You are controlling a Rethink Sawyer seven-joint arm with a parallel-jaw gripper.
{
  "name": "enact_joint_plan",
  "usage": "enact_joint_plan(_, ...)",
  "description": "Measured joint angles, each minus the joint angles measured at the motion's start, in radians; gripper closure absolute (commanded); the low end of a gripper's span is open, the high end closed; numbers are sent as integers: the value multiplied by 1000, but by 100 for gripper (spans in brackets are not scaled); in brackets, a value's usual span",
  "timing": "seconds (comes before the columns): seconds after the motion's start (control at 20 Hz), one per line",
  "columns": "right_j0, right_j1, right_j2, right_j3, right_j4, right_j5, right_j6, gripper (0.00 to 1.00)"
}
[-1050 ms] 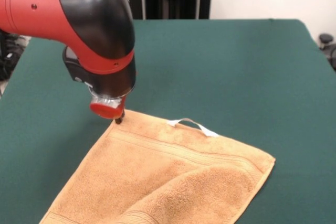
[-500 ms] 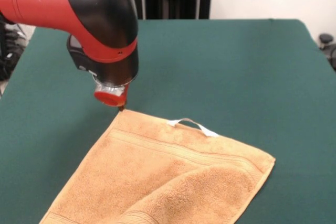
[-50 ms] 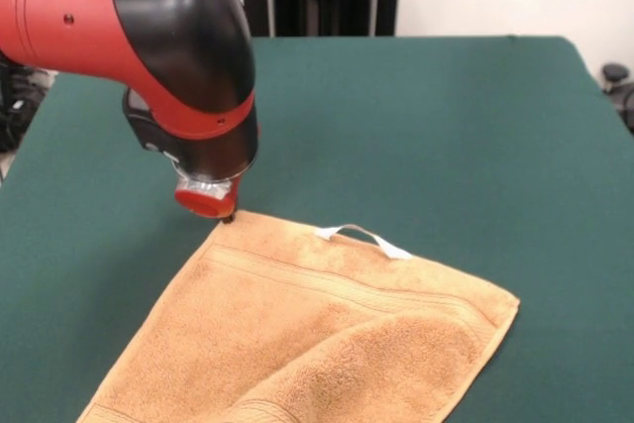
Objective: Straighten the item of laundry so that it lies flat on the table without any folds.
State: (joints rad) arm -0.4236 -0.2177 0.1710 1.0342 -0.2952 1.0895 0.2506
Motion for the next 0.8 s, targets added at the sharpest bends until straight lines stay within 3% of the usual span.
enact_joint_plan(0.05,0,1,0,-3,2,3,0,100)
enact_joint_plan(0.1,1,6,-1,-12,4,21,0,0)
enact_joint_plan(0.8,4,28,0,-57,12,87,0,0)
